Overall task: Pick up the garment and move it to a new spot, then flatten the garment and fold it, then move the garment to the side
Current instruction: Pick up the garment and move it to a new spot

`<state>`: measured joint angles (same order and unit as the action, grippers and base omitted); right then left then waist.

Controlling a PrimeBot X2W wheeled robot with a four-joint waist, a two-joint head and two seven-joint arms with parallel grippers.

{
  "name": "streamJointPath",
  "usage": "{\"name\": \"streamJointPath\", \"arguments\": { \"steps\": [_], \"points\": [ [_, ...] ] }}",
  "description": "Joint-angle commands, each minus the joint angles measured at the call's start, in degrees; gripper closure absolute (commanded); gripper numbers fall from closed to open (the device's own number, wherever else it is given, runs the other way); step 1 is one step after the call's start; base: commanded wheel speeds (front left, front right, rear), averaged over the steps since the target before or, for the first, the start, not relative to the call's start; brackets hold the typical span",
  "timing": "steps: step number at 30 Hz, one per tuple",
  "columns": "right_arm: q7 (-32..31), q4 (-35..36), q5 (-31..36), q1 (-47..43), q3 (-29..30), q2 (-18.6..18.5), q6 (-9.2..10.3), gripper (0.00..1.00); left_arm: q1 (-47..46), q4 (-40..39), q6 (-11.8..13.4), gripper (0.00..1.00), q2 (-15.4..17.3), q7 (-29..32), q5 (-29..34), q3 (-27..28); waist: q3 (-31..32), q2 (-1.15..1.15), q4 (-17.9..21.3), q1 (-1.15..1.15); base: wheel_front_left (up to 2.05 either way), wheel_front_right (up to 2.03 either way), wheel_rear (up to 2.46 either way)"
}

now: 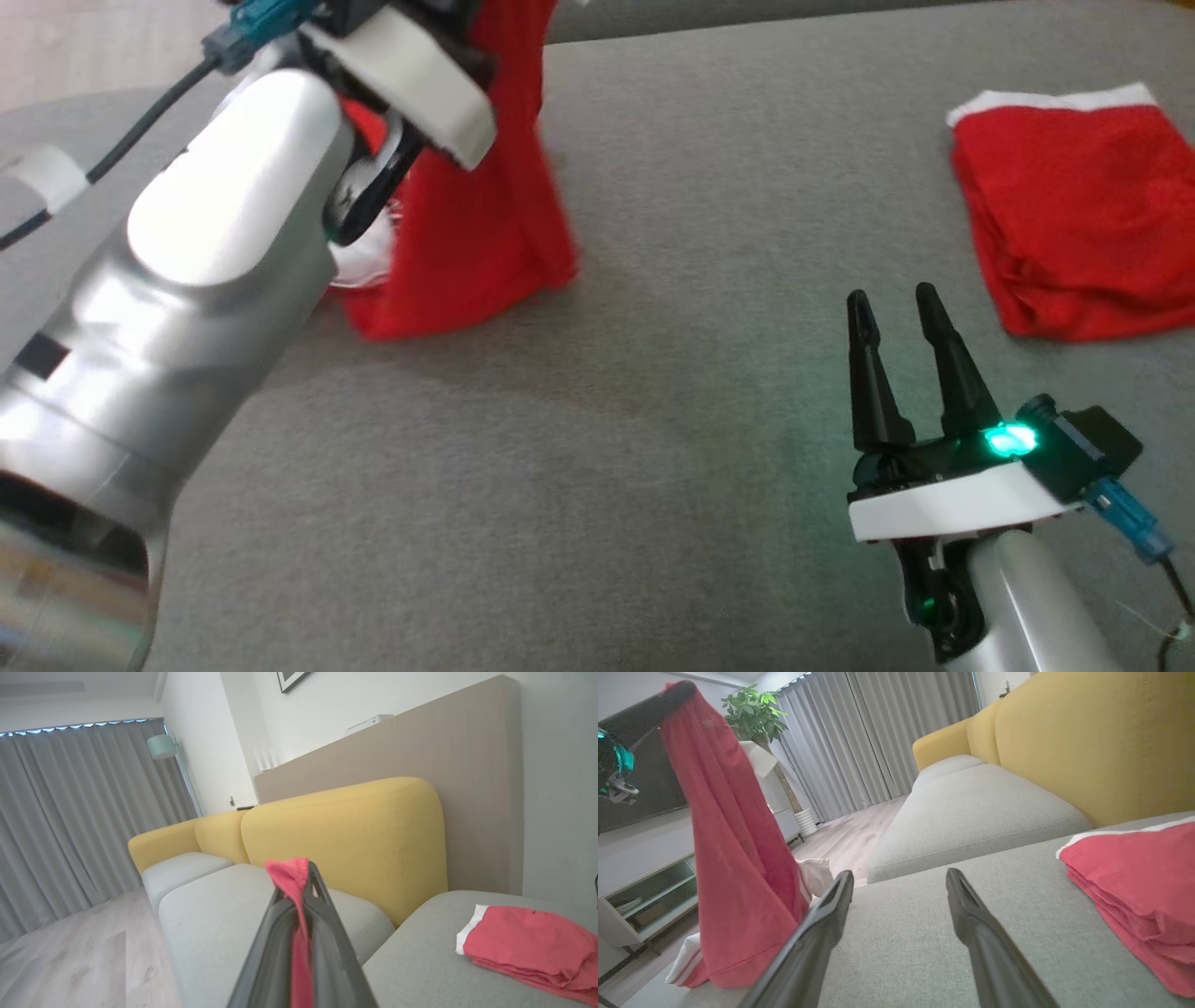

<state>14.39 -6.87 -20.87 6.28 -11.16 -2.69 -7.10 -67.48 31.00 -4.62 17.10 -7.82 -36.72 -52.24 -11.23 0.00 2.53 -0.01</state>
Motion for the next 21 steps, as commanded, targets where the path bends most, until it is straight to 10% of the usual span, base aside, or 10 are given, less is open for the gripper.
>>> {"name": "streamJointPath", "arguments": {
  "steps": [1, 9, 10, 21],
  "points": [
    [0.6, 2.1, -0.9, 1.4, -1.7, -0.2, -0.39, 0.00, -4.8, -2.2, 0.9, 1.00, 0.8, -0.1, 0.5, 2.6, -0.7, 0.00, 1.9, 0.01, 0.00, 0.00, 0.00],
    [0.6, 2.8, -3.2, 2.8, -3.1, -0.2, -0.39, 0.00, -8.8, -1.1, 3.8, 0.94, -1.9, -0.6, 2.4, 2.5, -3.2, 0.00, 8.2, 0.01, 0.00, 0.00, 0.00],
    [0.6, 2.8, -3.4, 2.8, -3.1, -0.2, -0.39, 0.00, -8.7, 0.0, 4.0, 0.00, -2.1, -0.3, 2.7, 2.1, -3.3, 0.00, 8.7, 0.01, 0.00, 0.00, 0.00],
    [0.6, 2.8, -3.6, 2.4, -2.5, -0.2, -0.39, 0.00, -5.2, 11.4, 3.4, 0.00, -1.5, -1.4, 2.5, 0.3, -3.0, 0.00, 8.9, 0.01, 0.00, 0.00, 0.00]
  ]
}}
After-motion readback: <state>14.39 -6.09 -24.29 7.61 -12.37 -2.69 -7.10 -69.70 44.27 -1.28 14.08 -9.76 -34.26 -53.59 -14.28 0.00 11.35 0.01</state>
